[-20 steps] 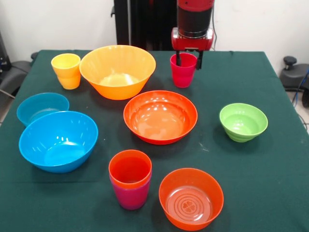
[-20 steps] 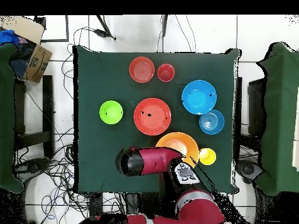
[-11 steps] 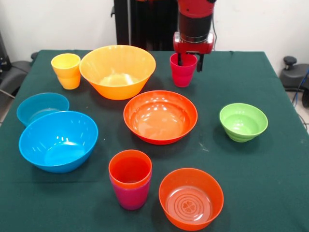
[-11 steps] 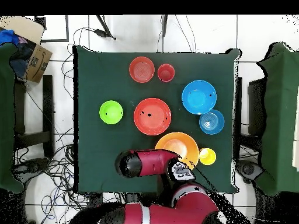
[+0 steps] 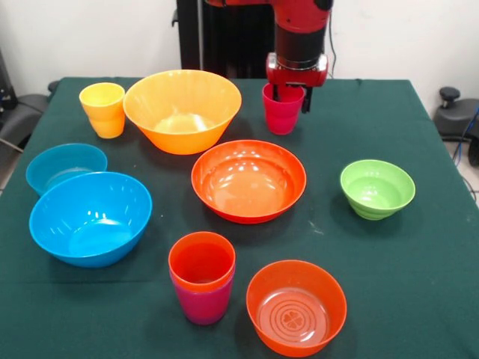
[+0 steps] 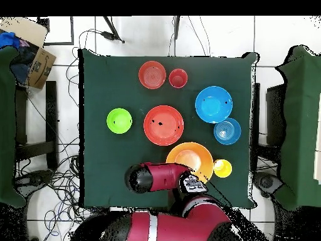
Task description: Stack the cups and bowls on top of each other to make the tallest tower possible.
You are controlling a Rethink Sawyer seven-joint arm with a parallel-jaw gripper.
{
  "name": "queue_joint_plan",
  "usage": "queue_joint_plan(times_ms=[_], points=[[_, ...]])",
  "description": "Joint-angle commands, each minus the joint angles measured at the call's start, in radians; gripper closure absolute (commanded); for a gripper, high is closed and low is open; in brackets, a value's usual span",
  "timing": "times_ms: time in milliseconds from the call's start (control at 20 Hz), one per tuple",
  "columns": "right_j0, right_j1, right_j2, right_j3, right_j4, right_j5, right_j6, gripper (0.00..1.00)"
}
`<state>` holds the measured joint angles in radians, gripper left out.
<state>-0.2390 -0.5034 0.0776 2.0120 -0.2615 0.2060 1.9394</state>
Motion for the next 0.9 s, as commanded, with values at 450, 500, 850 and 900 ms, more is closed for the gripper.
queue_joint_plan(times_ms=[450,500,850,900], points=[[0.048,0.022,-0.010,-0.049,0.060,-0.084,0.179,1.00],[0.052,0.021,-0.013,-0.051,0.062,-0.082,0.178,1.00],[0.049,-0.007,-0.006,-0.073,0.075,-0.045,0.153,1.00],[0.049,-0.016,-0.003,-0.083,0.079,-0.027,0.147,1.00]])
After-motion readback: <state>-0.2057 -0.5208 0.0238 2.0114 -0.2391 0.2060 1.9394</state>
